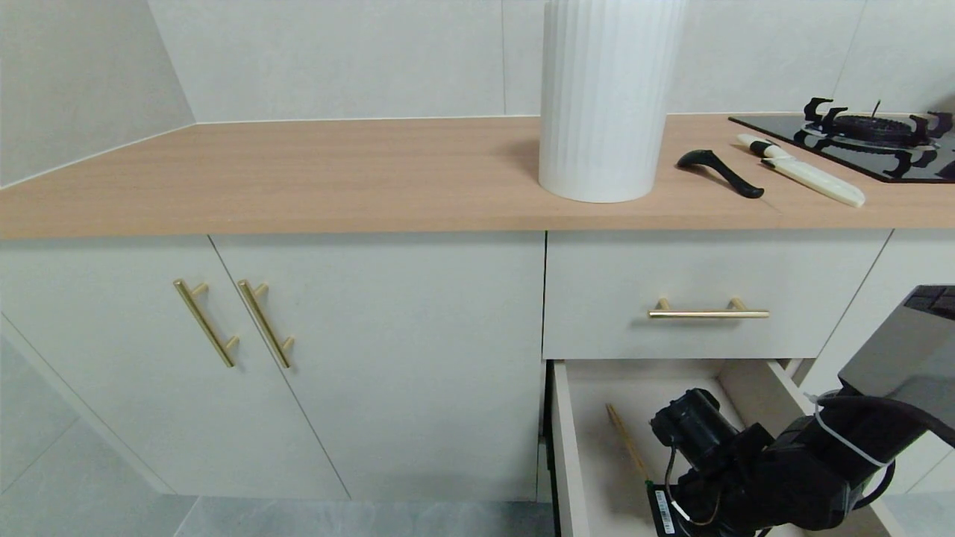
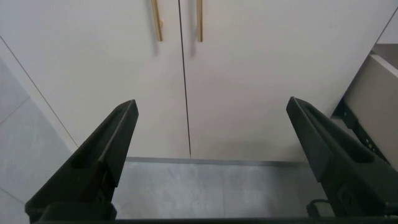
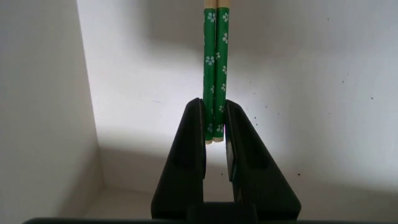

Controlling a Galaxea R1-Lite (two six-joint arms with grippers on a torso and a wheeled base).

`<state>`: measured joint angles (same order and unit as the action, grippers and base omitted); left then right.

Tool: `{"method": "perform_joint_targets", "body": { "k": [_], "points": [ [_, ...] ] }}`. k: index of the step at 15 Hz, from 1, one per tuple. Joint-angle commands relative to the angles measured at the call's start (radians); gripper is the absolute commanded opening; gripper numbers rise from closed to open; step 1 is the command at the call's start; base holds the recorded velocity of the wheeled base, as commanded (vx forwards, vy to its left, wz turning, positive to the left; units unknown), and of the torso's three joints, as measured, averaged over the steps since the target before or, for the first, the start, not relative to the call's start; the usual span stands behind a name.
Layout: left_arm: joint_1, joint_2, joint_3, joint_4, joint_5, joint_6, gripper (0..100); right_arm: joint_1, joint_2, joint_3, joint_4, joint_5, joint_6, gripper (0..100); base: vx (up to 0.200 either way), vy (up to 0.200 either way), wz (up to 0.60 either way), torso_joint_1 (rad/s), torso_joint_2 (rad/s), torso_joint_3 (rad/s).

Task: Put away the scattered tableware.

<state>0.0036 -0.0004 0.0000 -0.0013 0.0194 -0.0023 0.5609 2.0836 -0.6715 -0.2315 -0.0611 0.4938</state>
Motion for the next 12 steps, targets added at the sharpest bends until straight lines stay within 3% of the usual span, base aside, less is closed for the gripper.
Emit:
{"method": "perform_joint_targets", "body": {
  "k": [1,3,4,9,12],
  "points": [
    [0.001,0.0,0.0,0.0,0.001,-0.001,100,0.001,-0.002,0.001,0.0,0.0,-0.001,0,0.0,0.0,0.0,0.0,0.0,0.0],
    [-0.001,0.0,0.0,0.0,0.001,-0.001,100,0.001,-0.002,0.001,0.0,0.0,-0.001,0,0.0,0.0,0.0,0.0,0.0,0.0],
    [0.001,0.0,0.0,0.0,0.001,-0.001,100,0.001,-0.007,0.006,0.0,0.0,-0.001,100,0.0,0.0,0.0,0.0,0.0,0.0],
    [-0.001,0.0,0.0,0.0,0.001,-0.001,100,0.001,-0.02,0.007,0.0,-0.003,-0.001,100,0.0,0.0,0.0,0.0,0.0,0.0],
    [0.001,0.0,0.0,0.0,0.001,-0.001,100,0.001,-0.157,0.012,0.011,-0.002,-0.003,100,0.0,0.0,0.0,0.0,0.0,0.0]
  ]
}}
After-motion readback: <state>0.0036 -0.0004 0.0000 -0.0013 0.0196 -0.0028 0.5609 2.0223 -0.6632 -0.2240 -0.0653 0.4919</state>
